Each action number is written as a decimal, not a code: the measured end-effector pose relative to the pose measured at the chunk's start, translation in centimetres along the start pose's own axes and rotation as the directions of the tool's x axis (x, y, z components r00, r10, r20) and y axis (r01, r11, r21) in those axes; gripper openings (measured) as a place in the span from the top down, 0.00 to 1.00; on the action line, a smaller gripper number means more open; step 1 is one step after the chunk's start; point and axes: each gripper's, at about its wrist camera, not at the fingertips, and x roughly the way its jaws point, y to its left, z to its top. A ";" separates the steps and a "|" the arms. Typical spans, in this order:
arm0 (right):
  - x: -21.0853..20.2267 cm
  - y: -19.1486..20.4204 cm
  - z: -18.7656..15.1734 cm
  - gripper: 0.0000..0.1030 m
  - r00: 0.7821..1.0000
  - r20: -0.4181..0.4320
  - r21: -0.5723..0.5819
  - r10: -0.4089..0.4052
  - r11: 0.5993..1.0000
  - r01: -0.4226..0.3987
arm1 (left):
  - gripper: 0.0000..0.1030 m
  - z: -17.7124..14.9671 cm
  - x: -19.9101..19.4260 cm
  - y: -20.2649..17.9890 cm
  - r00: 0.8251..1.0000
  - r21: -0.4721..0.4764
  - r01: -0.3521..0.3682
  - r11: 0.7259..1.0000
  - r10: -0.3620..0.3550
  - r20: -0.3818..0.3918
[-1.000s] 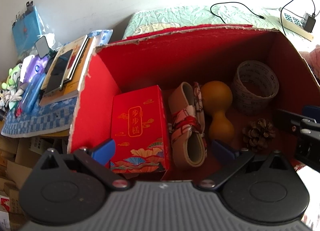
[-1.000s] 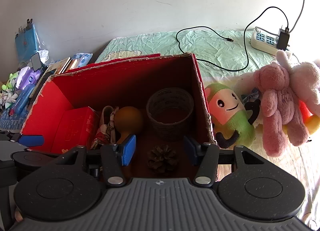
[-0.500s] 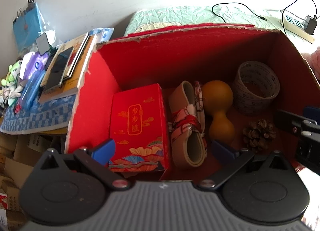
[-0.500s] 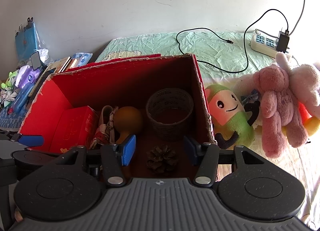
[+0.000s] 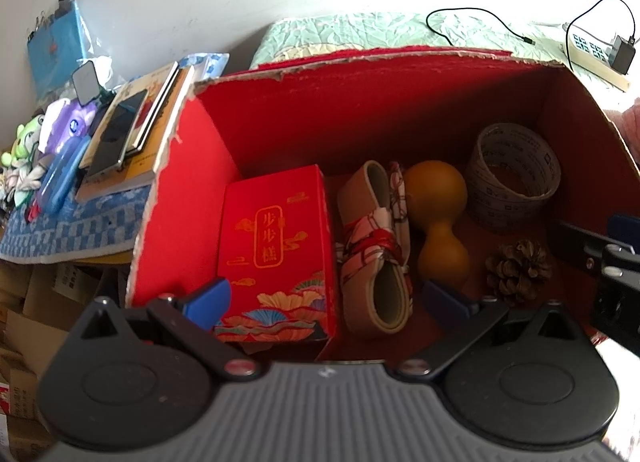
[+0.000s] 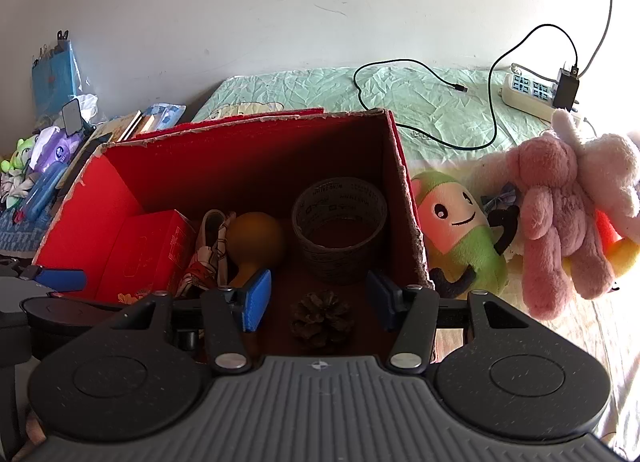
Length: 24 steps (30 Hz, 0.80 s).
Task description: Organize objects
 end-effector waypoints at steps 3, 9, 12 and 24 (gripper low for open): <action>0.0 0.0 -0.1 0.44 1.000 -0.001 -0.001 0.003 1.000 -0.003 | 0.00 0.0 0.0 0.0 1.000 -0.004 0.001 1.000 -0.001 0.002; 0.0 0.2 -0.1 0.42 1.000 -0.007 -0.012 0.003 1.000 -0.003 | 0.00 -0.1 0.0 0.0 1.000 -0.010 0.000 1.000 0.000 0.003; 0.0 0.4 -0.2 0.42 1.000 -0.004 -0.023 -0.002 1.000 0.002 | 0.00 -0.2 0.0 0.0 1.000 -0.016 0.002 1.000 -0.002 0.000; -0.1 0.4 -0.3 0.41 1.000 -0.002 -0.028 0.000 1.000 0.000 | 0.00 -0.3 0.1 0.0 1.000 -0.024 0.000 1.000 0.000 0.004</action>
